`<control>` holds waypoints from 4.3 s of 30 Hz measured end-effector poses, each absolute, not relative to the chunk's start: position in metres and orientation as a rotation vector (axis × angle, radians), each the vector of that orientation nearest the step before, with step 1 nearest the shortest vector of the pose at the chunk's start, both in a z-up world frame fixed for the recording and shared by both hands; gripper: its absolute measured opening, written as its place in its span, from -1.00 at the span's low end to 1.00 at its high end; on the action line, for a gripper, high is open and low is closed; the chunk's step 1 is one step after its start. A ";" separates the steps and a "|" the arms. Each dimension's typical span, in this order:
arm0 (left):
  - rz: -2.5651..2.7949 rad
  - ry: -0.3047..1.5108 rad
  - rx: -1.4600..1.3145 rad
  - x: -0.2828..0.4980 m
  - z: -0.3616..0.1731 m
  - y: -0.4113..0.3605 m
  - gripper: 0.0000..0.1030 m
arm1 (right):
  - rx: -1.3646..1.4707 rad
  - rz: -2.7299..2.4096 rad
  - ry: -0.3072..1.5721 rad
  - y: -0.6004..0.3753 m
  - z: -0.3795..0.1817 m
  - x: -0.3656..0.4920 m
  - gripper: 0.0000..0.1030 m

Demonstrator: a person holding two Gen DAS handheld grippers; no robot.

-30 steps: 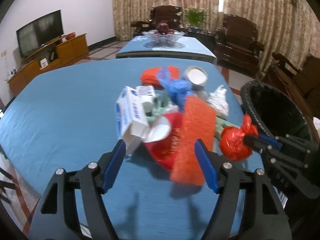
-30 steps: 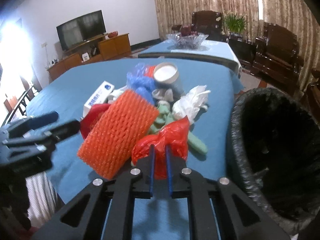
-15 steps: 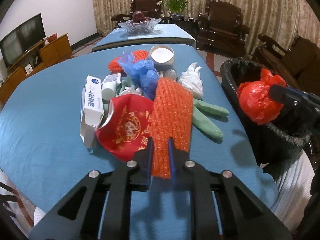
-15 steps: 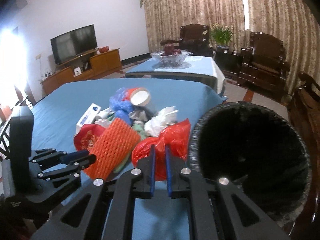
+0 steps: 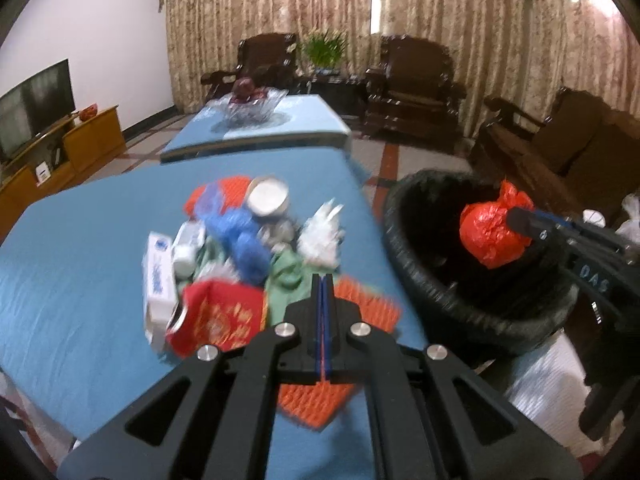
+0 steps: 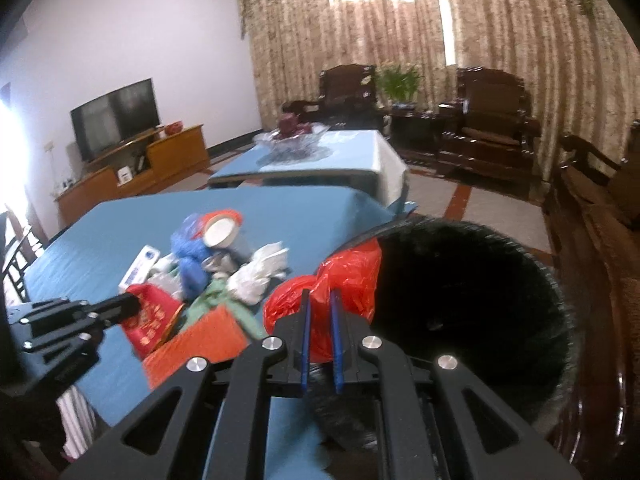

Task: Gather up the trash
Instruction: 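Drop the red bag into the bin with the right gripper while the left gripper grasps the orange foam net, then carry the orange foam net to the bin and release it with the left gripper, then grasp the red paper packet with the left gripper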

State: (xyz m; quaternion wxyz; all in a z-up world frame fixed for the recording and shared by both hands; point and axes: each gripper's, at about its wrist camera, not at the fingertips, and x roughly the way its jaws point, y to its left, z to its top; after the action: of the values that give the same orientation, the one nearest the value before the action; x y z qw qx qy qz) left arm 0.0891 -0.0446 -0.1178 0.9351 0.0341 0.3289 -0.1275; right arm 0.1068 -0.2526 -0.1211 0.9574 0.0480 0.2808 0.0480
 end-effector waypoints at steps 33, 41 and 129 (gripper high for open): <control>-0.264 0.881 0.038 0.110 -0.183 -0.036 -0.70 | 0.120 0.026 0.623 -0.270 -0.148 0.107 -0.82; -0.377 0.838 -0.019 0.127 -0.142 -0.078 -0.69 | 0.137 -0.012 0.589 -0.294 -0.137 0.111 -0.82; 0.028 0.638 -0.111 0.116 -0.146 0.083 -0.40 | -0.019 0.275 0.594 -0.107 -0.170 0.170 0.19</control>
State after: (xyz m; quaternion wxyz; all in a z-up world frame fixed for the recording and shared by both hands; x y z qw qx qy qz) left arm 0.1158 0.0826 -0.1456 0.9479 -0.0546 0.3135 0.0139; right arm 0.1697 -0.1070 -0.1703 0.9470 -0.0092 0.2915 0.1350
